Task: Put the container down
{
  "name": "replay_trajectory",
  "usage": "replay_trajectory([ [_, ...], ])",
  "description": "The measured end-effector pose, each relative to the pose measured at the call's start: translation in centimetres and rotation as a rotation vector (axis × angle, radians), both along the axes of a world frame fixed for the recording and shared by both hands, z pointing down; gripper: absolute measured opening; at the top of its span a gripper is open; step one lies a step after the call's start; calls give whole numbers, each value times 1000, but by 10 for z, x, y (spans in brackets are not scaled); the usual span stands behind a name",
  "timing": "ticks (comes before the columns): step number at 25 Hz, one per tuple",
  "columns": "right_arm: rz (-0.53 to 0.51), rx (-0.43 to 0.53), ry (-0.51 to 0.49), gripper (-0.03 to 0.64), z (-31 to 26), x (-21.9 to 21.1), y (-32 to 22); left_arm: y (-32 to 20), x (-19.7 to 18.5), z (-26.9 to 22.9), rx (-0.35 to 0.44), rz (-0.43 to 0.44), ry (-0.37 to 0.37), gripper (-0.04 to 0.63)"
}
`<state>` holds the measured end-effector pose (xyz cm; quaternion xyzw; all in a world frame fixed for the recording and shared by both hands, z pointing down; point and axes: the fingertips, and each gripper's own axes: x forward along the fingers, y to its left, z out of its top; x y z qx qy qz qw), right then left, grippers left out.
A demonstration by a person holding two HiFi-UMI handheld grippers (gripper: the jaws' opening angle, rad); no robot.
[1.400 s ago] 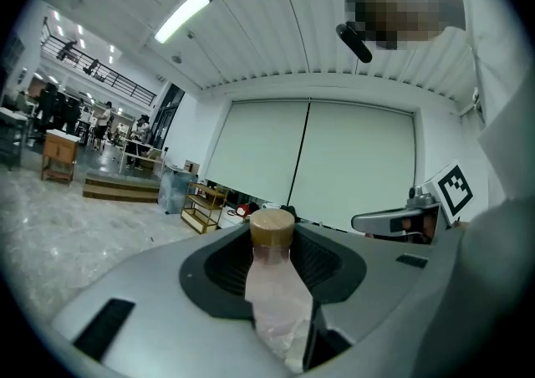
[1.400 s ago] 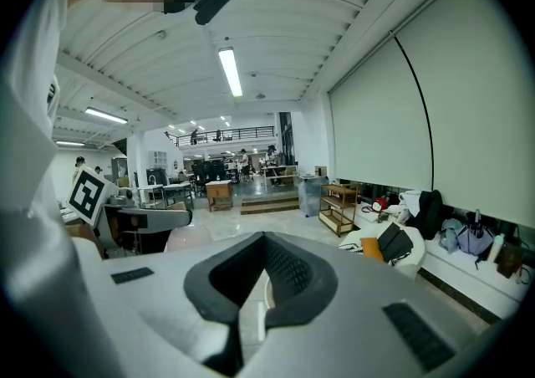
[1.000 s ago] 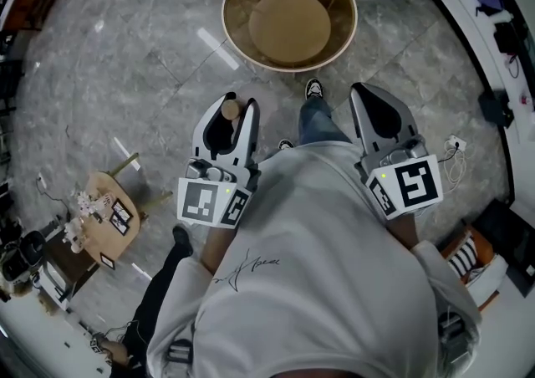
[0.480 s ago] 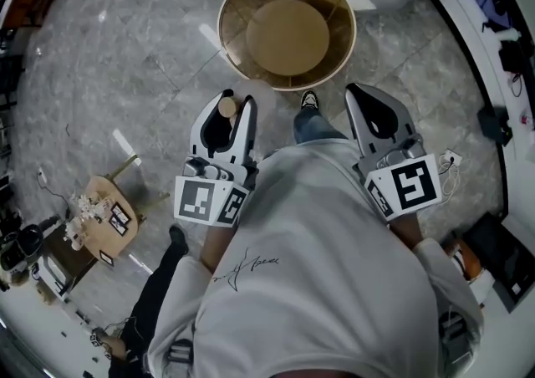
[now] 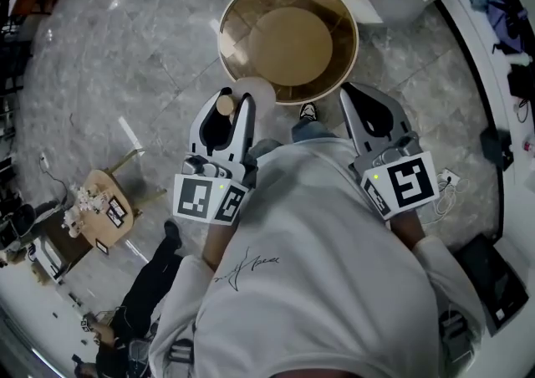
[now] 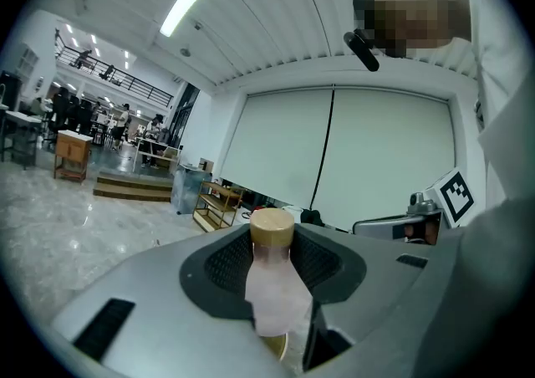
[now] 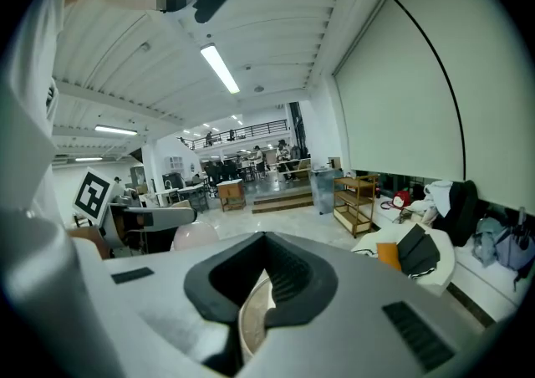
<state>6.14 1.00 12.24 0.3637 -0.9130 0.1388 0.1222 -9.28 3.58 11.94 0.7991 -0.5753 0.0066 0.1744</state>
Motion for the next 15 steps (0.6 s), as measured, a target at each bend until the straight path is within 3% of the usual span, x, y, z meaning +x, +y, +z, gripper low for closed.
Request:
replay_trajectory([
  [15, -104, -55, -10, 14, 27, -13, -21, -28, -1, 22, -55, -37, 5, 149],
])
